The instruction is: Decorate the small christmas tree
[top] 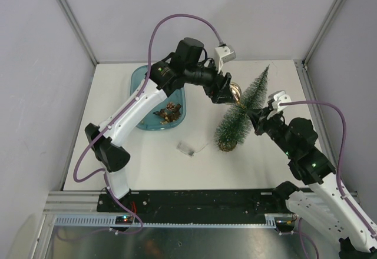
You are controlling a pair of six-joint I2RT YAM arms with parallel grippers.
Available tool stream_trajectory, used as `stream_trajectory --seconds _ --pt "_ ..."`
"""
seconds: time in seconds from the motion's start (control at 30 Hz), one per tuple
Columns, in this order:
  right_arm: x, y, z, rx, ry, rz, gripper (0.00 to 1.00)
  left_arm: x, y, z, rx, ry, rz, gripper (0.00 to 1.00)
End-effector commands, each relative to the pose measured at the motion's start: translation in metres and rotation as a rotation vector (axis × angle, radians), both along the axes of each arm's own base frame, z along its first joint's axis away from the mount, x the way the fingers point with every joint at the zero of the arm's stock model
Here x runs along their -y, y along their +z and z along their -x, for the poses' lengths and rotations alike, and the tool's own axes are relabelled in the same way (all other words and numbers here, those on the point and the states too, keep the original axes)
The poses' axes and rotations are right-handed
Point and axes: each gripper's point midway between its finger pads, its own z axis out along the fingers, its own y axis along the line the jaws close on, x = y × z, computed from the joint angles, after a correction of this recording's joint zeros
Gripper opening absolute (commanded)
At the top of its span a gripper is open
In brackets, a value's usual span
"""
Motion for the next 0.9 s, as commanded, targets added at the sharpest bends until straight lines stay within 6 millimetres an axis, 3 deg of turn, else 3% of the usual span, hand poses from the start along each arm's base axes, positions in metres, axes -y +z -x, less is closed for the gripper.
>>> stream_trajectory --seconds 0.0,0.63,0.87 --pt "0.005 0.018 0.001 0.041 -0.027 0.008 0.0 0.005 0.002 -0.004 0.011 0.004 0.022 0.38" --pt "0.002 0.012 0.001 0.017 -0.032 0.018 0.0 0.004 -0.013 0.0 -0.02 -0.002 0.01 0.38" --pt "0.003 0.018 0.002 0.041 -0.035 0.009 0.0 0.004 -0.003 -0.002 -0.001 0.01 0.031 0.37"
